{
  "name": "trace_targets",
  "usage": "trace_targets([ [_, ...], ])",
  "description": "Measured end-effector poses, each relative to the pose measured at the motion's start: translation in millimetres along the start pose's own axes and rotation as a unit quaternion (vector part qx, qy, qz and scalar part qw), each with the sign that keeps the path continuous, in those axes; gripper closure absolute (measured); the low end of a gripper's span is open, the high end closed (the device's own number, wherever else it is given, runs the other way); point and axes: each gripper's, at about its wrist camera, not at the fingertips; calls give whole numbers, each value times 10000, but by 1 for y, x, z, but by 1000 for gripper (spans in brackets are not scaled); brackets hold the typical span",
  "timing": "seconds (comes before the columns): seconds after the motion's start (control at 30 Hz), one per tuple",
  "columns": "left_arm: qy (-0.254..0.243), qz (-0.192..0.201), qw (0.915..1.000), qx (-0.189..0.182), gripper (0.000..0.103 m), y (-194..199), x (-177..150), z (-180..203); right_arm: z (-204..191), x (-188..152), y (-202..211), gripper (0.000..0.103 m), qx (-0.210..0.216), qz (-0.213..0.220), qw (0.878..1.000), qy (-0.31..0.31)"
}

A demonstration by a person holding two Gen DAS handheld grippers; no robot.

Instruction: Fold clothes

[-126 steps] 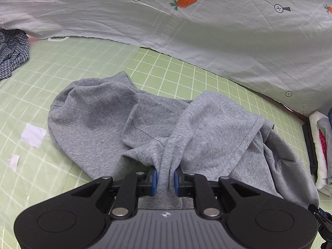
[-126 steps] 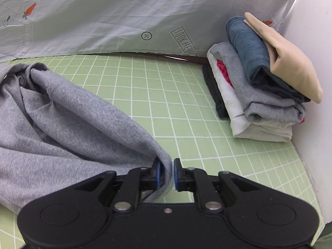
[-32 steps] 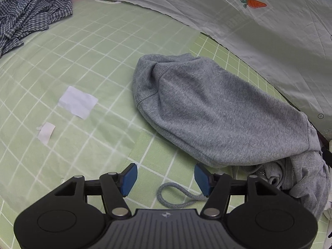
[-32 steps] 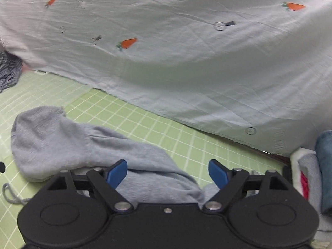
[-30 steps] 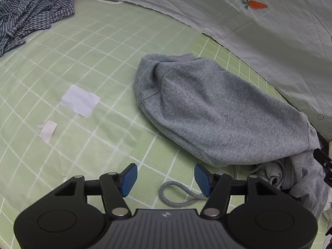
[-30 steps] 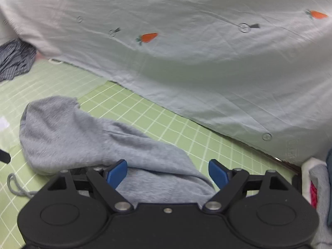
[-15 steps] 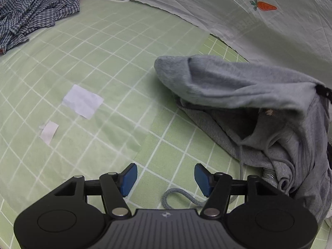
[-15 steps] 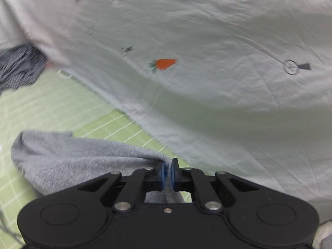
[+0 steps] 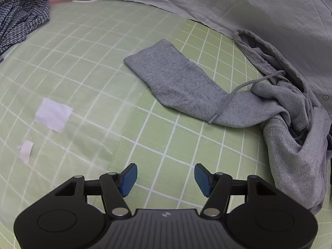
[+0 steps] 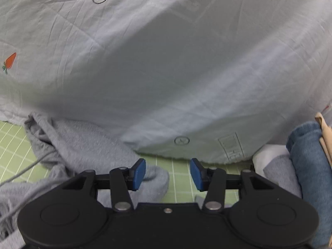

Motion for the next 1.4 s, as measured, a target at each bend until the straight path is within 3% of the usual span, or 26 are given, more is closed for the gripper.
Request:
trace_targets([
  [0.37, -73, 13, 9999, 104, 41, -1, 2, 2, 22, -105, 44, 41, 213, -997, 9882, -1139],
  [0.7, 454, 541, 9973, 187, 34, -21, 61, -14, 46, -134, 36, 29, -3, -1389, 9803, -1403],
  [1.03, 265, 599, 9971, 388, 32, -58, 102, -12, 52, -142, 33, 26, -147, -1538, 9764, -1508],
  [1.13, 5, 621, 9964, 574, 40, -62, 103, -6, 50, -143, 37, 26, -203, -1577, 9762, -1477],
  [1.2, -338, 683, 9937, 827, 72, -63, 99, -2, 46, -143, 42, 26, -239, -1594, 9762, -1451],
  [1.27, -436, 711, 9943, 665, 88, -61, 96, -4, 43, -144, 48, 26, -267, -1600, 9764, -1425],
  [1.4, -444, 696, 9938, 739, 94, -48, 92, -16, 32, -143, 63, 26, -328, -1552, 9784, -1325],
])
Point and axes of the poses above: each gripper's, at about its wrist camera, not at the fingertips, and y roughly against the way its jaws point, z to its right, x to its top, and after that the axes turned 14 degrees about -x, right-handed
